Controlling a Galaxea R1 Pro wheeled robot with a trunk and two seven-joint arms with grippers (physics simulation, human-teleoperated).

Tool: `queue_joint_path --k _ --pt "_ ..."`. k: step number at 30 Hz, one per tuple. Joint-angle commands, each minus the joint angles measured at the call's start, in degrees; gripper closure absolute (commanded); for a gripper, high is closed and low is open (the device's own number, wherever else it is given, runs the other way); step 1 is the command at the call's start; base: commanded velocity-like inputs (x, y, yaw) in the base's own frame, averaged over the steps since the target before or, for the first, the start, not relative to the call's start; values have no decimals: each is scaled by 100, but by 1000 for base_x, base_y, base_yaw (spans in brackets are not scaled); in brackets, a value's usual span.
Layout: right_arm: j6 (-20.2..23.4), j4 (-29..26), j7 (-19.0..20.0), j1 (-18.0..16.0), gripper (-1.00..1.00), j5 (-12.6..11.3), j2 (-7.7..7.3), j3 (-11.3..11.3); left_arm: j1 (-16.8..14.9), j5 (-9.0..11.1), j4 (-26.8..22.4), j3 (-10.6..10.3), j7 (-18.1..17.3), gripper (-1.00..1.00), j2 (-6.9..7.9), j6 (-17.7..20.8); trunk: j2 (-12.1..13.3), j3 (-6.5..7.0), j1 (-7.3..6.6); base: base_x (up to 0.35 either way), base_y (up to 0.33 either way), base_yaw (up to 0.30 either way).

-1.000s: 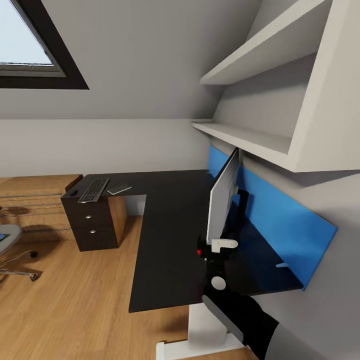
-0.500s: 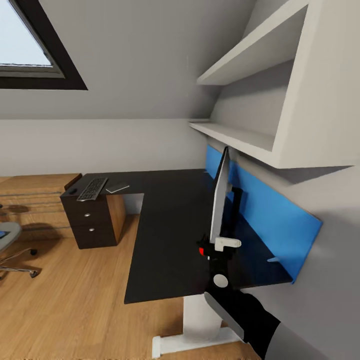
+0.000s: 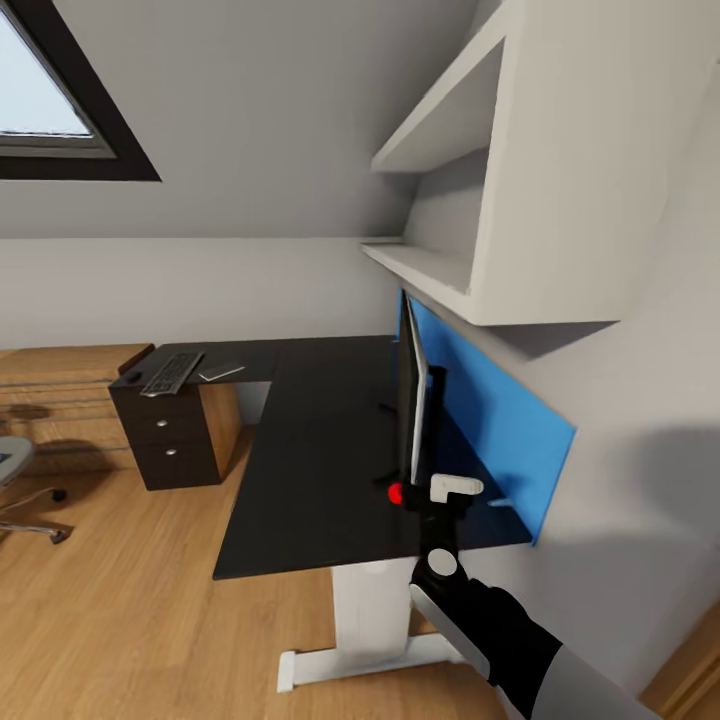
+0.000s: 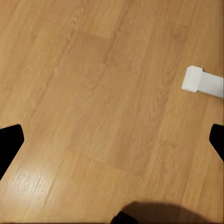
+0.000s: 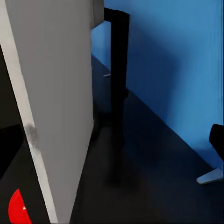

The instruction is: In the bedroom, organize the workspace by keeping the computer under the desk, ensuring the monitor is on the desk, placing the keyboard on the desk next to the monitor, placing the mouse on the desk next to the keyboard, moving the folder from the swivel chair onto the desk next to the mouse, stacking the notebook on top of the folder with the pen on top of the notebook, and positioning the swivel chair next to the desk.

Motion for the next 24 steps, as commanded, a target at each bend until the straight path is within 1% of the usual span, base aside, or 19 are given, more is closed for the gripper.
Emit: queue_joint_path --k 1,12,14,19,24 --pt "-41 -6 -28 -10 -100 -56 -7 27 4 57 -20 -6 27 -100 1 36 -5 -6 0 -21 -132 0" --pt "-41 -4 -19 -10 -100 -53 -8 29 4 57 -20 -6 27 -100 1 36 -5 -6 0 -9 -66 0" --pt "-41 -5 -17 -10 -100 -53 -8 36 4 57 -20 -6 27 -100 1 36 -5 -6 0 -92 116 0" --pt "-46 -4 10 -10 -100 -53 -8 67 4 57 -20 -6 27 -100 1 36 -5 -6 0 -47 258 0" --pt "-49 2 23 -8 -100 -43 -8 79 4 57 -20 -6 27 -100 1 36 -5 -6 0 -4 85 0"
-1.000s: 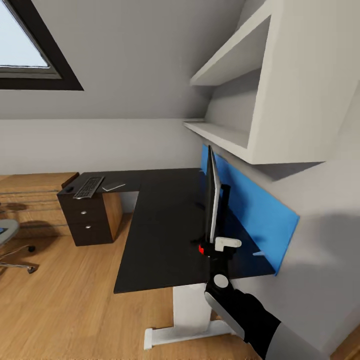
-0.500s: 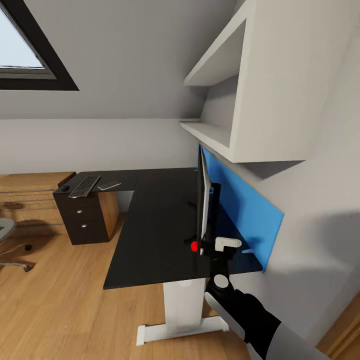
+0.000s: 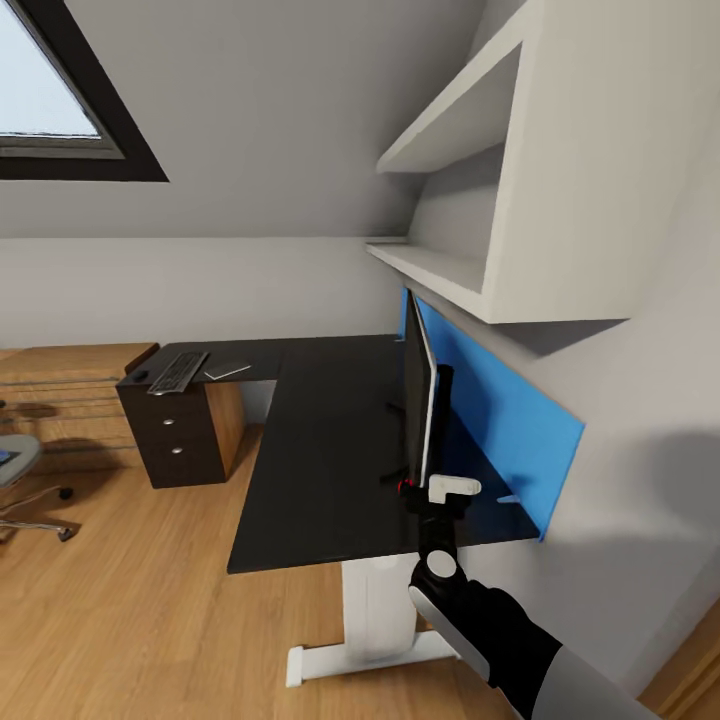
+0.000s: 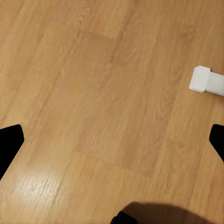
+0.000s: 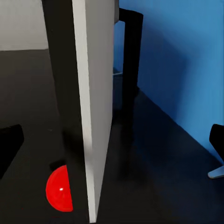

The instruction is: In the bedroom, organize the workspace by keeping the computer under the desk, ensuring the monitor is on the desk, placing the keyboard on the desk next to the monitor, placing the mouse on the desk next to the keyboard, moving the folder from the swivel chair onto the desk next to the mouse, stacking the notebook on top of the folder with the pen on top of the notebook, and positioning the swivel chair next to the desk.

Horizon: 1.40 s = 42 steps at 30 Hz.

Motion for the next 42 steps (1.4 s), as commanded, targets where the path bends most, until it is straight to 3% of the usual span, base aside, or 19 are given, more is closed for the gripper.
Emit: queue_joint_path --k 1,10,20,36,42 --pt "-41 -7 -28 -9 -100 -57 -6 27 3 58 -18 -8 26 -100 2 33 -5 -6 1 39 33 0" --pt "-42 -6 -53 -3 -100 -52 -12 12 3 58 -18 -8 26 -100 1 10 -5 -6 1 125 40 0" --pt "-42 108 -68 -3 -100 -60 -6 -14 3 58 -9 -8 20 -100 -7 -274 -5 -6 1 59 -70 0" --pt "-42 110 -62 -3 -100 -52 -6 -13 3 58 0 -8 26 -100 -7 -278 -5 -6 1 1 -260 0" --pt "-42 110 -62 -3 -100 -52 -6 -11 3 58 0 -8 26 -100 -7 -283 -5 -6 1 0 -70 0"
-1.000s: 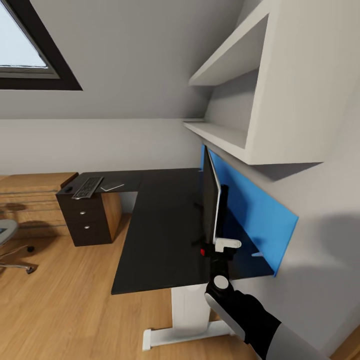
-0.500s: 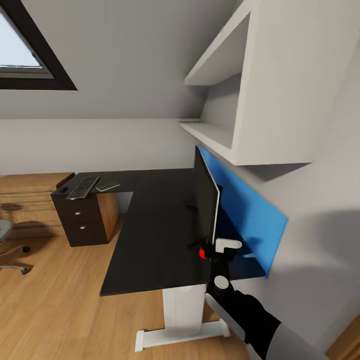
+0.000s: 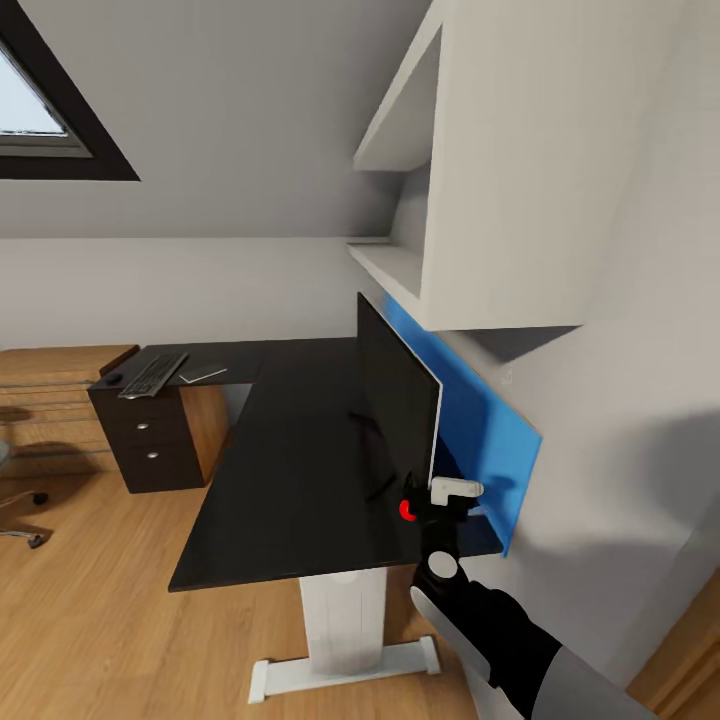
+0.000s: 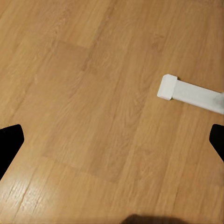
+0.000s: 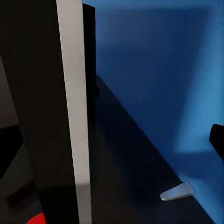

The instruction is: In the bedroom, organize the workspace by keeping the computer under the desk, ensuring the monitor is on the desk, placing the keyboard on the desk next to the monitor, placing the mouse on the desk next to the keyboard, moving the folder from the swivel chair onto the desk next to the mouse, stacking the notebook on top of the folder with the pen on top of the notebook, and positioning the swivel chair next to the desk.

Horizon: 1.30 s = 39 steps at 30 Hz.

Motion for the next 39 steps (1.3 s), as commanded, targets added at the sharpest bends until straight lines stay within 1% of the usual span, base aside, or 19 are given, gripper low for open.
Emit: queue_joint_path --k 1,39 --pt "-42 -5 -30 -10 -100 -59 -6 28 4 53 -19 -7 24 -100 1 35 -5 -6 1 0 -10 0" --pt "-42 -5 13 -10 -100 -59 -1 49 4 61 -19 -7 24 -100 3 26 -5 -6 1 0 -1 0"
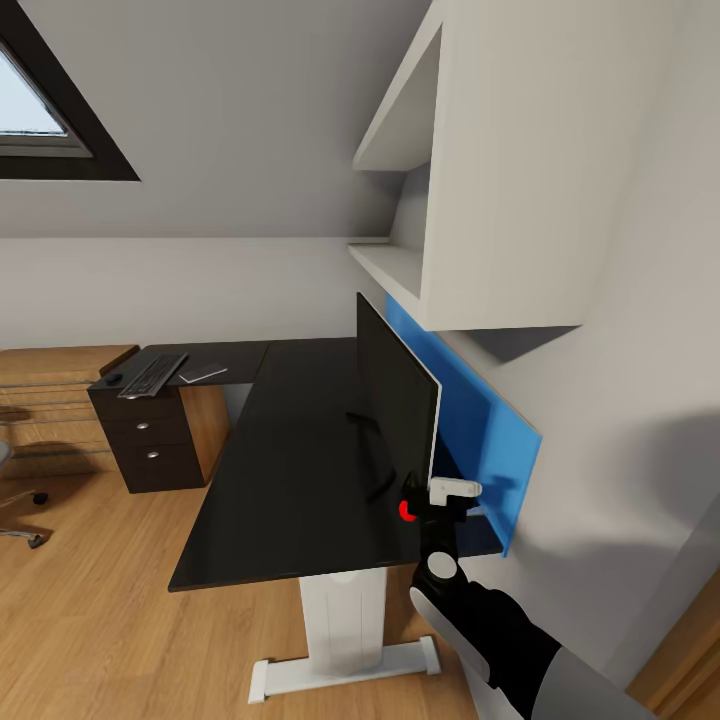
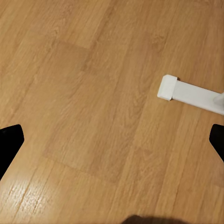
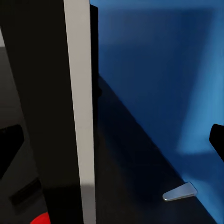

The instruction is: In the bedroom, organize the workspace by keeping the computer under the desk, ensuring the monitor is on the desk, placing the keyboard on the desk next to the monitor, placing the mouse on the desk next to the keyboard, moving the folder from the swivel chair onto the desk next to the mouse, stacking the notebook on top of the folder with the pen on top of the notebook, and positioning the swivel chair next to the desk.

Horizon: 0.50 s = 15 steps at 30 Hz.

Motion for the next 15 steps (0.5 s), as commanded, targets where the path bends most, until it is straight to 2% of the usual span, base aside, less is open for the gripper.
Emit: queue_joint_path --k 1,15 --pt "-41 -5 -28 -10 -100 -59 -8 31 4 52 -19 -7 24 -100 1 34 -4 -6 1 0 0 0" --pt "-49 -12 7 -10 -100 -68 -13 58 4 52 -19 -7 24 -100 5 34 -4 -6 1 0 0 0"
